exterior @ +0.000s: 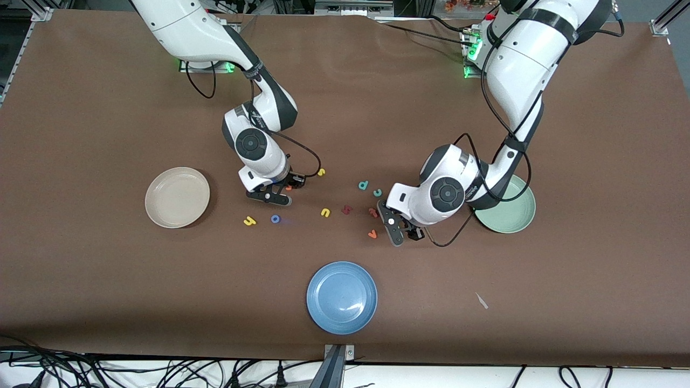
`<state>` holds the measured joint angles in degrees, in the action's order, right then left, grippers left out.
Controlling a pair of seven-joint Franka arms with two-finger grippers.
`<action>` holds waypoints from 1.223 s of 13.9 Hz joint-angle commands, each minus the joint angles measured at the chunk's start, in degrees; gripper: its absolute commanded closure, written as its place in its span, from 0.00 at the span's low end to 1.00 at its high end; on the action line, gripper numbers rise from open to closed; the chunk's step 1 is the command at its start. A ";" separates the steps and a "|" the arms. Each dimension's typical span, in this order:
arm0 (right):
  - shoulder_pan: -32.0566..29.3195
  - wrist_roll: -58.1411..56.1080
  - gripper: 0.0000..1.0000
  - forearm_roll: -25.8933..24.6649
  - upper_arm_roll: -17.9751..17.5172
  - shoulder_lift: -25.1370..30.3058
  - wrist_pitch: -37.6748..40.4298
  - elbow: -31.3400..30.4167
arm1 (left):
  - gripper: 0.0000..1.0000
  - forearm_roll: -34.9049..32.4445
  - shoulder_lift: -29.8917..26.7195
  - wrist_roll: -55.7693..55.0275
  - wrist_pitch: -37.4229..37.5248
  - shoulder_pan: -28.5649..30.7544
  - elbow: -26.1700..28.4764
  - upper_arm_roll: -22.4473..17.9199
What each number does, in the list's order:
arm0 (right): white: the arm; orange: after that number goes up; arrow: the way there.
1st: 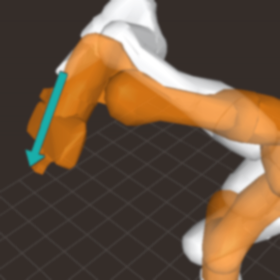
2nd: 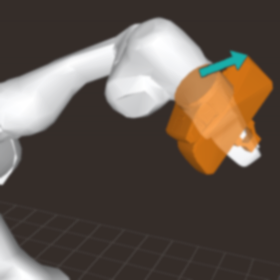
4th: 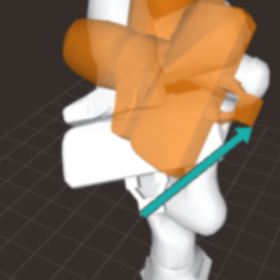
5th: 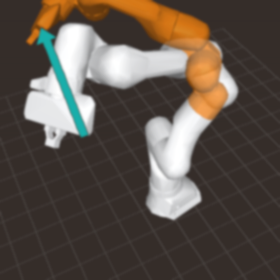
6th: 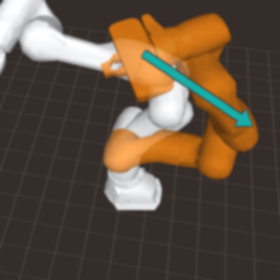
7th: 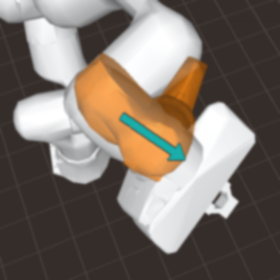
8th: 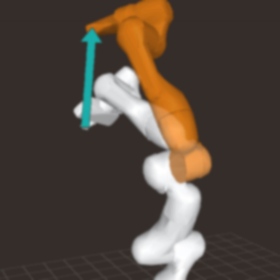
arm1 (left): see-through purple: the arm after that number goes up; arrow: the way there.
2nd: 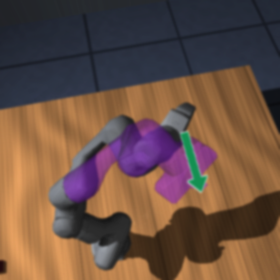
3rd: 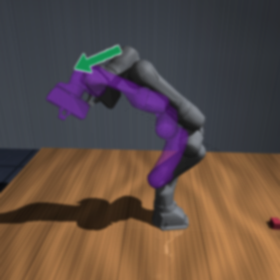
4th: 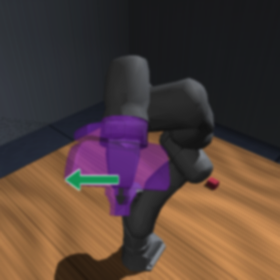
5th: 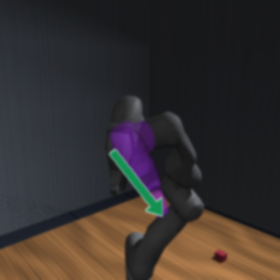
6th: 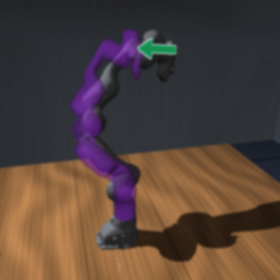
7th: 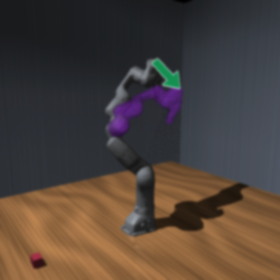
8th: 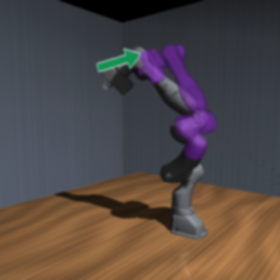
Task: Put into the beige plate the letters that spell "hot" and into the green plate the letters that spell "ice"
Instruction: 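Grasp the orange f with the right gripper while the left gripper grasps the pink letter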
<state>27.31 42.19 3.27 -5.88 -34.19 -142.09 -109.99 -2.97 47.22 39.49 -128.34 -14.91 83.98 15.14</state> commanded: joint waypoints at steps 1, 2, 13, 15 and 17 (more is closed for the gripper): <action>0.20 -0.09 0.89 -0.19 -0.01 -1.32 -0.47 1.10 | 0.47 -2.73 0.95 1.64 0.28 -0.30 -0.75 -0.37; 0.20 -0.09 0.98 -0.19 -0.01 -1.75 -0.56 1.18 | 0.47 -2.74 0.86 2.34 0.37 -0.29 -0.83 -0.37; -2.35 -19.84 1.00 -0.54 9.91 7.28 14.48 2.78 | 0.81 -2.83 1.74 3.23 0.28 -0.73 0.66 -0.37; -2.35 -29.13 1.00 -0.37 14.04 10.00 14.03 -0.38 | 1.00 -2.91 1.74 3.31 0.37 -0.73 0.66 -0.37; -2.44 -37.49 1.00 -0.02 18.25 12.91 12.29 -5.03 | 1.00 -4.31 1.65 3.23 0.54 -1.78 0.92 -0.46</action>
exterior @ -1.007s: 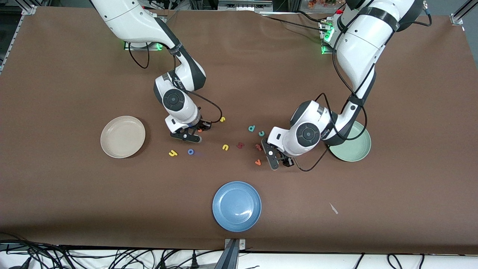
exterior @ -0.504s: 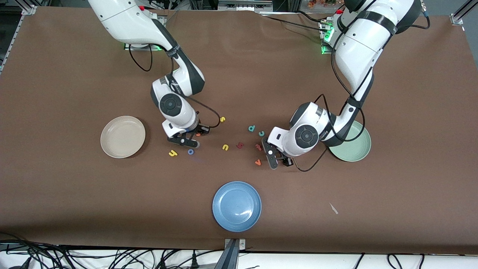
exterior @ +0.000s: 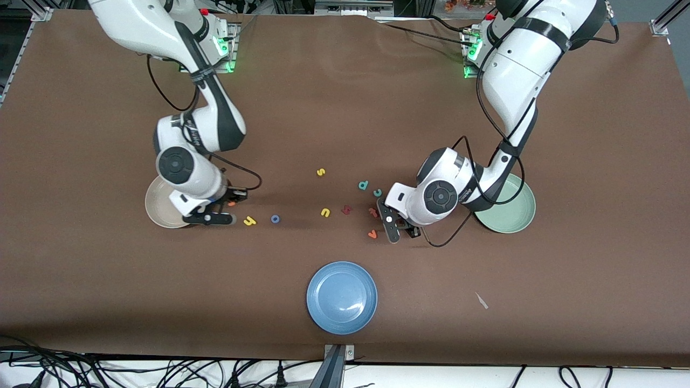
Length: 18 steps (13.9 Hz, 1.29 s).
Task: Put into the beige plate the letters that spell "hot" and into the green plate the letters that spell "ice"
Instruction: 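Grasp the orange f with the right gripper while the left gripper grasps the pink letter, then drop the f on the beige plate while the left gripper drops the pink letter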
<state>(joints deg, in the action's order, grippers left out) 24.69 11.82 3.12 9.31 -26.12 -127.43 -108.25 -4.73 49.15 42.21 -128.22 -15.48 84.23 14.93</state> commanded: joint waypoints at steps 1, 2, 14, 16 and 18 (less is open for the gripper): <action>0.18 -11.69 1.00 0.13 5.35 5.98 -4.22 -9.32 | 1.00 -4.74 -0.37 -0.10 0.61 -1.83 0.76 -0.17; 0.18 -16.35 1.00 0.74 7.72 6.60 -5.19 -11.35 | 1.00 -5.46 -0.54 -0.45 0.78 -2.09 0.59 -0.17; 0.36 -25.53 0.00 0.66 4.42 3.98 -1.16 -5.33 | 1.00 -7.30 -4.85 10.77 18.27 9.56 -3.65 -0.52; 0.27 -27.54 0.00 0.57 1.61 0.56 -1.42 -1.20 | 1.00 -7.66 -5.20 16.47 18.27 14.23 -1.80 0.00; 0.27 -29.92 0.00 0.57 -0.42 -2.87 -1.68 2.50 | 1.00 -7.14 -7.47 21.93 18.45 17.83 1.44 0.18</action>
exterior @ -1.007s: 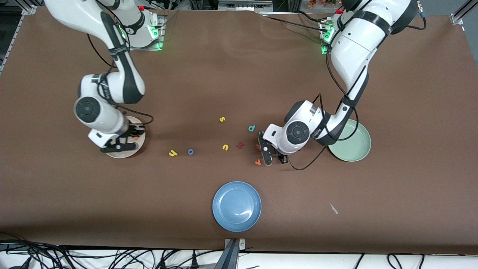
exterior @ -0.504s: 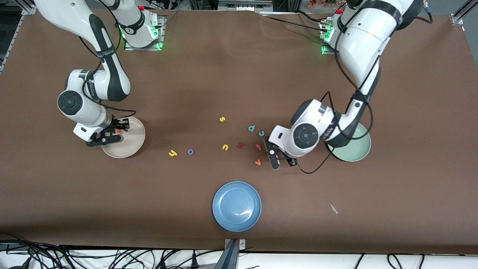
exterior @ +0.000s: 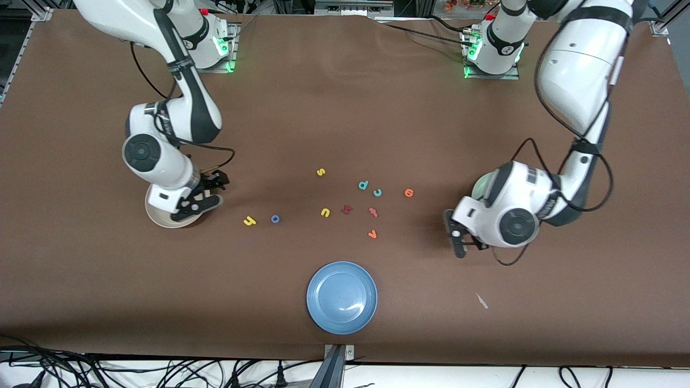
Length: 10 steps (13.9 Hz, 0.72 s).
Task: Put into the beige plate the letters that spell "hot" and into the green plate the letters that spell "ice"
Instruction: 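Drop the f on the beige plate while the left gripper drops the pink letter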
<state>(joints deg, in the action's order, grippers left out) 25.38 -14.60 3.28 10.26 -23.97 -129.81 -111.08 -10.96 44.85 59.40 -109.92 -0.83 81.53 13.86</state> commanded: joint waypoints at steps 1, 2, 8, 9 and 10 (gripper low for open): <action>-0.42 -4.98 0.00 0.32 -2.08 -6.43 0.70 6.91 | 1.00 -0.81 -4.93 5.98 0.15 4.68 6.16 1.34; -0.51 -7.35 0.00 0.32 -2.35 -7.83 0.70 8.50 | 1.00 -0.81 -6.16 6.77 0.15 5.57 7.84 1.34; -0.51 -13.70 0.00 0.41 -2.96 -12.41 -3.86 11.76 | 0.53 -0.55 -13.53 6.43 -6.96 8.74 23.12 1.61; -0.77 -13.70 0.00 0.50 -3.93 -13.29 -5.96 11.76 | 0.01 -0.55 -14.77 6.25 -7.23 8.83 23.93 2.48; -0.95 -13.70 0.00 0.50 -4.54 -14.17 -7.90 11.76 | 0.00 -0.46 -15.66 6.16 -6.89 8.91 23.76 2.92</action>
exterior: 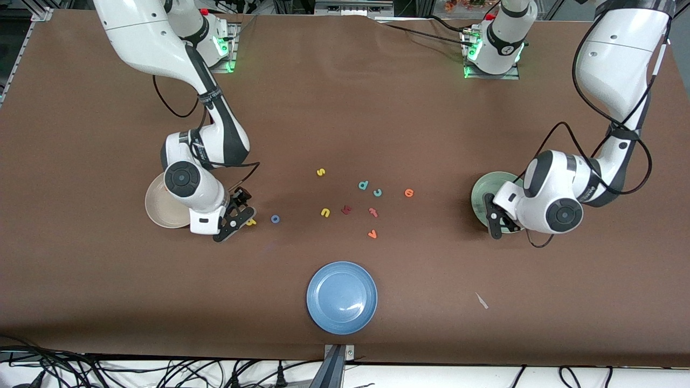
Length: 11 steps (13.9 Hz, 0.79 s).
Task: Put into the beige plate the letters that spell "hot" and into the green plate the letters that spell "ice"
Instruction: 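Drop the f on the beige plate while the left gripper drops the pink letter, then grasp the yellow h with the right gripper while the left gripper grasps the orange e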
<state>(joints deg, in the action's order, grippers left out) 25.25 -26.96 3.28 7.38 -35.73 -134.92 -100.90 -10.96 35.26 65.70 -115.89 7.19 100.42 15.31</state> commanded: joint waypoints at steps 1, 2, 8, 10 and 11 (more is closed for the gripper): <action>-0.91 -1.34 0.00 0.50 -1.75 -3.03 -4.37 1.58 | 0.00 -0.46 -6.69 -0.22 -0.74 0.81 4.87 1.48; -0.91 -1.34 0.00 0.50 -2.19 -3.55 -5.17 1.58 | 0.00 -0.46 -6.78 -0.30 -0.57 0.81 4.61 1.48; -1.52 -2.92 0.21 0.50 -2.54 -3.82 -5.97 1.58 | 0.00 -0.72 -6.26 -14.85 -0.65 -3.30 3.55 5.26; -1.61 -2.84 0.23 0.59 -2.54 -4.52 -7.10 1.58 | 0.00 -0.46 -5.99 -22.50 -1.27 -7.79 3.38 5.35; -1.61 -2.93 0.23 0.59 -2.63 -4.79 -7.72 1.58 | 0.00 1.02 -5.56 -27.50 -1.36 -9.02 3.38 5.44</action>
<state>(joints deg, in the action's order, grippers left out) 24.60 -28.20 3.28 5.75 -39.03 -141.18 -100.50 -10.83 29.79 45.51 -116.43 0.73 103.22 20.99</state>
